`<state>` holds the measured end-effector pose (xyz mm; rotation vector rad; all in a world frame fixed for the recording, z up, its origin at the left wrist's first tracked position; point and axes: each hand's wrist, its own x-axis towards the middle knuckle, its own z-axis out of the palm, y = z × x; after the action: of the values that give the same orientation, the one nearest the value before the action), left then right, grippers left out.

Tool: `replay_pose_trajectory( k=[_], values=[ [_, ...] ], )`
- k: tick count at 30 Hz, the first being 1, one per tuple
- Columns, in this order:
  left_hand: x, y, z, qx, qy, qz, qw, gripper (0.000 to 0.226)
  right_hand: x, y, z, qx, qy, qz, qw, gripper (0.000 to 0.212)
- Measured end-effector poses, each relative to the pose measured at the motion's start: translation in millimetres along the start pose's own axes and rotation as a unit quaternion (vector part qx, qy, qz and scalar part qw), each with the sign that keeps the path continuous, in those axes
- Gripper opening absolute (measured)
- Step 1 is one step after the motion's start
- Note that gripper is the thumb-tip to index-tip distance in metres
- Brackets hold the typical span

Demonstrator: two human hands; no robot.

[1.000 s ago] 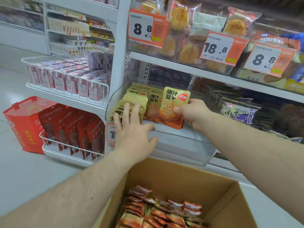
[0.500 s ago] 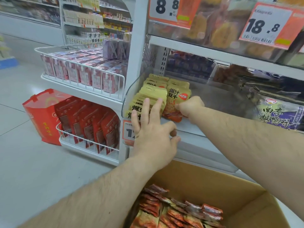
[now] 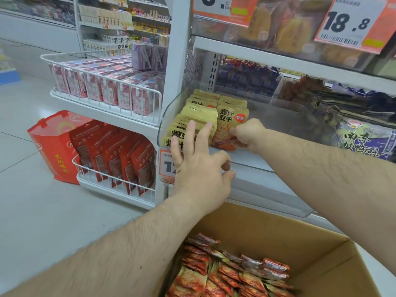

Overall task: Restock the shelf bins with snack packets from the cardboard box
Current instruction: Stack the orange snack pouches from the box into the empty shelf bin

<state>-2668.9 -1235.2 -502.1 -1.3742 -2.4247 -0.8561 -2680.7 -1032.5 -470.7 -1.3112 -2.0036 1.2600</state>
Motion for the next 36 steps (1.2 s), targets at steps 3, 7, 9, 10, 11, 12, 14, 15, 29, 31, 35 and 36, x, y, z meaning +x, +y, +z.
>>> replay_pose_trajectory(
  k=[3,7,9,10,11,12,14,15,29,31,35,36],
  values=[
    [1,-1,0,0.000,-0.001,-0.001,1.000,0.013,-4,-2,-1,-0.003,-0.011,0.002,1.000,0.006],
    [1,1,-2,-0.005,-0.014,-0.005,1.000,0.024,-7,-3,-3,-0.010,-0.022,0.004,1.000,0.011],
    [0,2,-4,-0.015,-0.010,-0.002,1.000,0.025,-10,-4,-6,-0.014,-0.020,0.002,1.000,0.012],
    [0,3,-4,-0.020,-0.005,0.001,1.000,0.026,-11,-4,-8,-0.018,-0.018,0.002,1.000,0.016],
    [-1,3,-4,-0.023,0.004,0.005,1.000,0.028,-14,-5,-11,-0.022,-0.017,0.003,1.000,0.019],
    [-1,3,-4,-0.024,0.015,0.012,1.000,0.030,-17,-5,-14,-0.028,-0.015,0.004,0.999,0.020],
    [-4,4,-4,-0.028,0.048,0.031,0.998,0.032,-29,-9,-21,-0.061,0.005,0.000,0.998,0.018],
    [-6,6,-4,-0.034,0.071,0.046,0.996,0.032,-37,-12,-25,-0.104,0.036,-0.017,0.994,0.017],
    [-55,10,19,-0.033,-0.364,0.080,0.928,0.012,-193,145,-26,-0.148,0.098,-0.400,0.899,0.007],
    [-61,6,26,-0.016,-0.418,0.070,0.906,0.017,-193,192,-16,-0.223,0.007,-0.281,0.933,0.009],
    [-70,4,35,-0.021,-0.472,0.058,0.879,0.023,-203,268,9,-0.381,-0.240,-0.109,0.886,0.016],
    [-72,4,38,-0.016,-0.481,0.056,0.875,0.023,-210,285,18,-0.427,-0.306,-0.106,0.844,0.017]
  ],
)
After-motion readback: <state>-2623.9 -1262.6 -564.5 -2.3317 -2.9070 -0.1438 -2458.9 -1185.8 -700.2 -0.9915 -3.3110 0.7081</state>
